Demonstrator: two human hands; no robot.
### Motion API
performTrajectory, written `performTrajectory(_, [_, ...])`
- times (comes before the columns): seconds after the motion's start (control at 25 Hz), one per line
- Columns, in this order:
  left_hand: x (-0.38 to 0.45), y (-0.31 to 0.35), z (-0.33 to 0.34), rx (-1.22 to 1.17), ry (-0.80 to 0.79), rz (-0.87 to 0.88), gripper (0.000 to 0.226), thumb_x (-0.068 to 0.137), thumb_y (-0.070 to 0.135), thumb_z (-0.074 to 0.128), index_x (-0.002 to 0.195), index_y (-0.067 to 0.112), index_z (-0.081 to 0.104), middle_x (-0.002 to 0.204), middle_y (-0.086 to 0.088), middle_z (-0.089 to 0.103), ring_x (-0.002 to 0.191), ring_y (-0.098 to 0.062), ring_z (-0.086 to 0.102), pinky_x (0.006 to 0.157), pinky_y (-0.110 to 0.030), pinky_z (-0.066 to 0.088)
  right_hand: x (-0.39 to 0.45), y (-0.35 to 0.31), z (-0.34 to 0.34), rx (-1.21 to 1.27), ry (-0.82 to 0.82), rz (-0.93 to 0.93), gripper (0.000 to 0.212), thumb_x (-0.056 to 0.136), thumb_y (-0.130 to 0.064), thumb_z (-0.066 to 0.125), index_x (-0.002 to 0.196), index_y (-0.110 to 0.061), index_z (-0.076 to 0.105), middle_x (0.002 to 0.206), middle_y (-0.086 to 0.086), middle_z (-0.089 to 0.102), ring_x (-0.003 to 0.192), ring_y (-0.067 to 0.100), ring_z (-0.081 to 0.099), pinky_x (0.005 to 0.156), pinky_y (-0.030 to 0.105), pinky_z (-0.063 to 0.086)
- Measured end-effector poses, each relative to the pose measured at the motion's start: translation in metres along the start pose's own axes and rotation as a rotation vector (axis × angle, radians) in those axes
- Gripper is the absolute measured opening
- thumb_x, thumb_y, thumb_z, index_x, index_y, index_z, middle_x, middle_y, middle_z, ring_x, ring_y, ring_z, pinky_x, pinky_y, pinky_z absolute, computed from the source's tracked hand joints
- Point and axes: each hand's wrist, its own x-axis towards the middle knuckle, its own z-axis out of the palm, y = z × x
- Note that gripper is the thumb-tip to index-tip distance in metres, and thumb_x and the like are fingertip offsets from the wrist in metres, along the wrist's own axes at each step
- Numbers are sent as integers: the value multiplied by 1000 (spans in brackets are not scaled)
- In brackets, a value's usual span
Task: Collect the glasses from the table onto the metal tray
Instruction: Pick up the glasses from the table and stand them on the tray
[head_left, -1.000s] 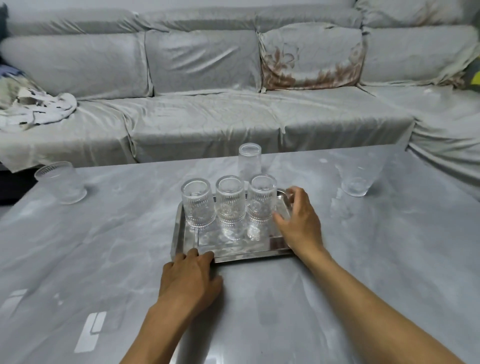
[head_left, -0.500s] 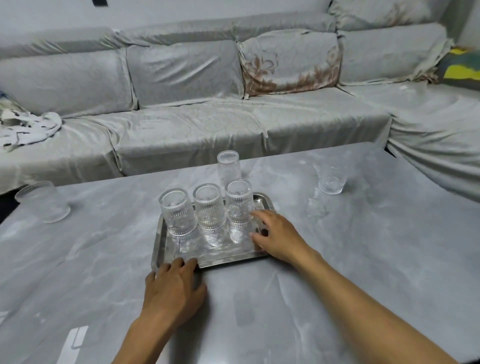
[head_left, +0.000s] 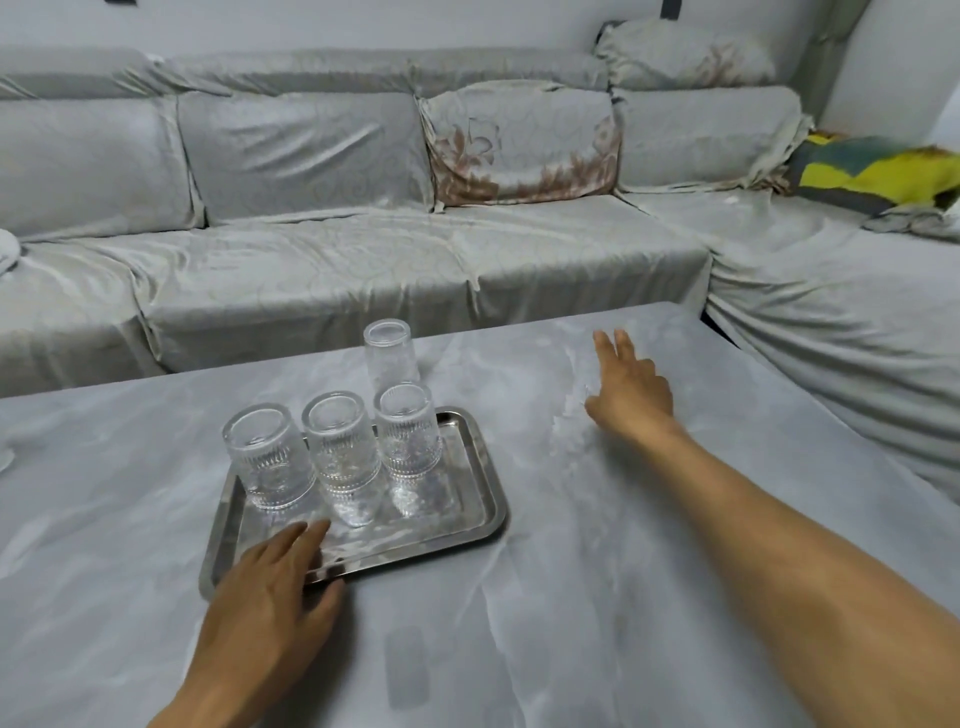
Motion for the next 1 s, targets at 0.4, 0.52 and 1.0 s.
performTrajectory(0.4, [2, 11, -24, -305, 69, -41, 59, 77, 31, 67, 133, 20, 54, 135, -3, 58, 124, -25, 53, 105, -37, 42, -61, -56, -8, 700, 327, -92, 8, 91, -23, 60, 86, -16, 60, 87, 0, 64, 75, 19, 56, 69, 32, 41])
performTrajectory(0.52, [1, 18, -41, -774, 60, -151, 75, 66, 38, 82, 133, 29, 50, 126, 7, 62, 115, -11, 58, 97, -29, 46, -115, -111, -36, 1452, -58, -62, 10, 90, -14, 62, 81, -17, 62, 77, 0, 63, 67, 16, 61, 68, 32, 55])
performTrajectory(1.0, [9, -16, -54, -882, 381, -335, 58, 55, 38, 84, 106, 30, 60, 96, 11, 72, 87, -5, 67, 78, -31, 55, -190, -220, 16, 1423, -520, 99, 42, 87, -5, 60, 122, -24, 52, 114, 6, 62, 74, 21, 63, 71, 37, 56])
